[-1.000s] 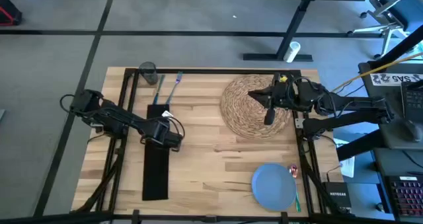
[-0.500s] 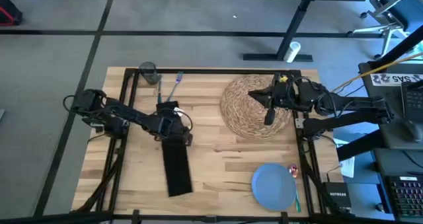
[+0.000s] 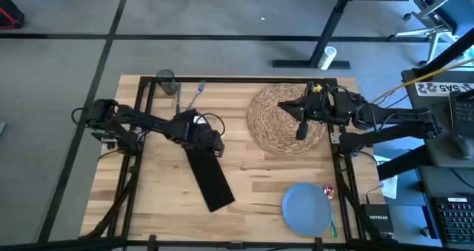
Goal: Set table place
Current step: Fold the black table napkin
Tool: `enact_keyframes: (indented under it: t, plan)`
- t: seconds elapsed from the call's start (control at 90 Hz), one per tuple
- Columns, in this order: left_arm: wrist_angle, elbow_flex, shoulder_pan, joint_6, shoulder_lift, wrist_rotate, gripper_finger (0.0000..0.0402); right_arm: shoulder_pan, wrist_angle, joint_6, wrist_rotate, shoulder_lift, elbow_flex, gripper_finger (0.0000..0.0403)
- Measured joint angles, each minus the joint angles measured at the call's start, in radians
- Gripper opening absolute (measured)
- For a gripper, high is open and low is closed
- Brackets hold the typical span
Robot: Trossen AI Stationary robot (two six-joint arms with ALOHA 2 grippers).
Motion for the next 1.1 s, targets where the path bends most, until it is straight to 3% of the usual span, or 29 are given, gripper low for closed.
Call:
enact_keyframes:
  t: [0.278,0.556,1.1]
  plan:
    - [-0.099,0.000,-0.093,0.001,0.000,0.073,0.0000,0.000,0.000,0.000,0.000,0.000,0.000,0.0001]
    - [-0.091,0.000,-0.146,0.043,0.063,0.138,0.0000,0.000,0.000,0.000,0.000,0.000,0.000,0.0001]
    - [0.302,0.004,-0.115,0.060,0.215,0.173,0.0000,0.000,-0.014,0.000,-0.011,-0.001,0.033,0.0001]
